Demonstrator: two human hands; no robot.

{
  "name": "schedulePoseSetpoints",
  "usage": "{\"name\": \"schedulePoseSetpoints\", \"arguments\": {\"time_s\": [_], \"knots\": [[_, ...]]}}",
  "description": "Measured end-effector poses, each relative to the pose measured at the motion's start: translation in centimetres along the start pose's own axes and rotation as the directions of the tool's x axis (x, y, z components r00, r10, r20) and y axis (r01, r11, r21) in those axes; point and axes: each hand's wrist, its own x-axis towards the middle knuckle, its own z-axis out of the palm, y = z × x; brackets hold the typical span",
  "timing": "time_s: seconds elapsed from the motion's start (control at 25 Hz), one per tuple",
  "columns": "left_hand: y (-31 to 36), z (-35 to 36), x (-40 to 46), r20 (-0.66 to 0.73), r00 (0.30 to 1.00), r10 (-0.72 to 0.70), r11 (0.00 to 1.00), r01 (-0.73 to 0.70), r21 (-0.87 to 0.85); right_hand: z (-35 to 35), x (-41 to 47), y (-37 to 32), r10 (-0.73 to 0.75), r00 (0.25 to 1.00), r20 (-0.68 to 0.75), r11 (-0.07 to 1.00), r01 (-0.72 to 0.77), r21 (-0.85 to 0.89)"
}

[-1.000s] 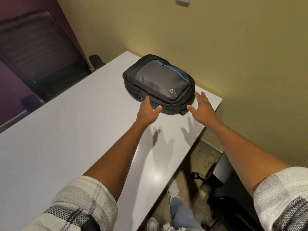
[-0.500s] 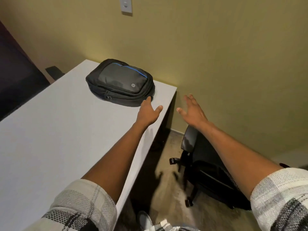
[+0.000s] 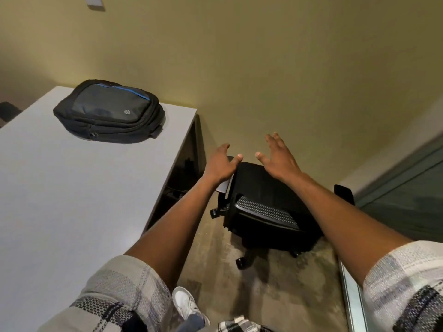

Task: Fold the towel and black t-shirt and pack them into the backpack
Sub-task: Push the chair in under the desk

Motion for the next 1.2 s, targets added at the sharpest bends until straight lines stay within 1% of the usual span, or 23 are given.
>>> {"name": "schedulePoseSetpoints", "arguments": {"time_s": [0.16,0.28,0.32,0.36,0.4,0.48,0.52,0.6,0.68,0.76,0.88,1.0,1.08,1.2], "knots": [[3.1,6.8,-2.4,0.104,0.994,0.021,0.997,-0.028,0.073,-1.7,-4.2,7.4,0.072,0.997,0.017,0.997,-0.072,0.000],[3.4,11.0,-4.4,0.217,0.976,-0.011,0.993,-0.015,0.118,-1.8,-7.7,12.7,0.149,0.988,0.030,0.989,-0.149,-0.007],[3.1,12.2,-5.0,0.238,0.971,-0.020,0.986,-0.021,0.168,-1.7,-9.0,14.3,0.167,0.985,0.049,0.986,-0.168,-0.001],[2.8,13.0,-5.5,0.248,0.969,-0.009,0.965,-0.057,0.256,-1.5,-10.3,15.5,0.185,0.980,0.073,0.983,-0.186,-0.002],[2.5,13.5,-5.9,0.256,0.967,0.018,0.922,-0.115,0.369,-1.2,-11.6,16.7,0.199,0.975,0.096,0.980,-0.199,-0.015],[2.3,14.1,-6.6,0.294,0.954,0.065,0.801,-0.226,0.554,-0.8,-13.9,18.6,0.223,0.968,0.116,0.973,-0.215,-0.077],[2.5,14.3,-6.9,0.315,0.947,0.067,0.752,-0.255,0.608,-1.0,-14.9,19.1,0.227,0.969,0.101,0.969,-0.214,-0.126],[2.5,14.5,-7.1,0.330,0.943,0.051,0.695,-0.271,0.666,-1.2,-16.0,19.2,0.213,0.975,0.061,0.955,-0.194,-0.225],[2.5,14.6,-7.4,0.333,0.942,0.036,0.658,-0.273,0.702,-1.2,-16.6,19.0,0.203,0.977,0.059,0.945,-0.180,-0.273],[2.1,14.8,-8.0,0.326,0.944,0.051,0.641,-0.281,0.714,-1.0,-17.2,18.9,0.190,0.980,0.051,0.939,-0.167,-0.300],[1.3,15.0,-9.3,0.293,0.951,0.103,0.639,-0.289,0.713,-0.2,-18.3,18.7,0.143,0.989,0.041,0.924,-0.118,-0.365],[0.5,15.2,-10.4,0.278,0.955,0.099,0.646,-0.274,0.712,0.7,-19.2,18.7,0.103,0.994,0.033,0.898,-0.079,-0.433],[0.2,15.2,-11.1,0.257,0.961,0.097,0.660,-0.255,0.707,1.1,-19.8,18.7,0.094,0.994,0.052,0.879,-0.059,-0.472],[-0.4,15.1,-12.5,0.243,0.963,0.114,0.665,-0.256,0.701,1.5,-21.0,18.4,0.086,0.995,0.057,0.875,-0.048,-0.481]]}}
